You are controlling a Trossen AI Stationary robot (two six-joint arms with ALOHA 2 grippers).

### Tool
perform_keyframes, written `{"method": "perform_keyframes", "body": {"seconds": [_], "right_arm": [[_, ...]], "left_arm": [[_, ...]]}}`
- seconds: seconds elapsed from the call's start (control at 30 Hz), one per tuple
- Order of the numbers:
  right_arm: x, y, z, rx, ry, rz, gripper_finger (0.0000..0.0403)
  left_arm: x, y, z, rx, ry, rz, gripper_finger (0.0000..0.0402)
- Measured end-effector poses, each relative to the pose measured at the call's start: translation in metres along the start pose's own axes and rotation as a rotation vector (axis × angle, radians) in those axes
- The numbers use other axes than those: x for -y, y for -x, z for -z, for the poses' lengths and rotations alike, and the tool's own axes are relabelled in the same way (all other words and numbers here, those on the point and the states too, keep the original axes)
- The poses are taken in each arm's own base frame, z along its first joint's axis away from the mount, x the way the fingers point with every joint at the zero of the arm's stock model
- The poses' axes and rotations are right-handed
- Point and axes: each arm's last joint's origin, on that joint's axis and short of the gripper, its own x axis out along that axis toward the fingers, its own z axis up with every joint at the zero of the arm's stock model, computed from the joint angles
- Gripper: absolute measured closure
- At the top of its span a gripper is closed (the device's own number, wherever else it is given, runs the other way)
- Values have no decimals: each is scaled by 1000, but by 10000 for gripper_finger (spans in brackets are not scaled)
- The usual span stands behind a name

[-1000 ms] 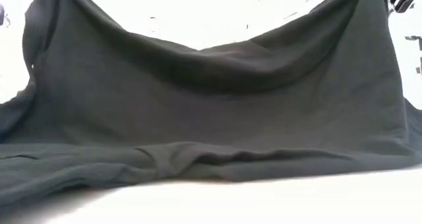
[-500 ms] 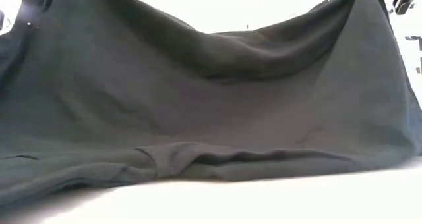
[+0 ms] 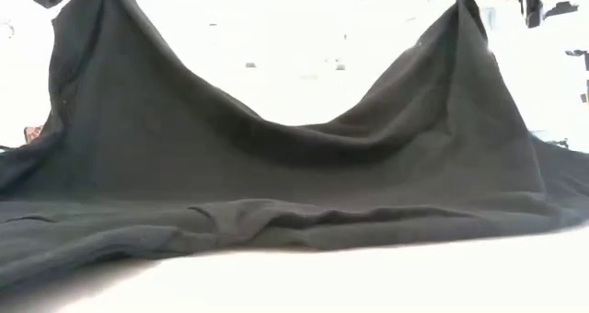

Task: Fold laundry
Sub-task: Fold the black t-shirt

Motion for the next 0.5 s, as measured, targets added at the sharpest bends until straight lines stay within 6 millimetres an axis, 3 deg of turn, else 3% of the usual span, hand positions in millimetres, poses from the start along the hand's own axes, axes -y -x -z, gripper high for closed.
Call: {"method": "perform_keyframes", "body": {"seconds": [0.1,0.2,0.23,0.3,0.37,0.4,0.5], "right_arm": [[-5,-4,-11,53,4,33,382],[-21,1,-41,192,232,-102,383],[-28,6,-48,200,344,-255,383],[-37,18,-49,89,437,-665,385],[-36,23,-37,-151,411,-842,387],[-31,23,-26,-286,400,-794,386],[-6,16,2,-536,425,-347,387]], "left_arm": [[3,1,-10,127,-11,-35,401],[20,19,-47,318,-145,-2,401],[30,24,-57,316,-279,119,401],[51,35,-62,296,-504,609,402],[72,35,-41,148,-682,1037,401],[76,29,-26,27,-732,1059,401],[69,6,6,-237,-773,700,402]]}}
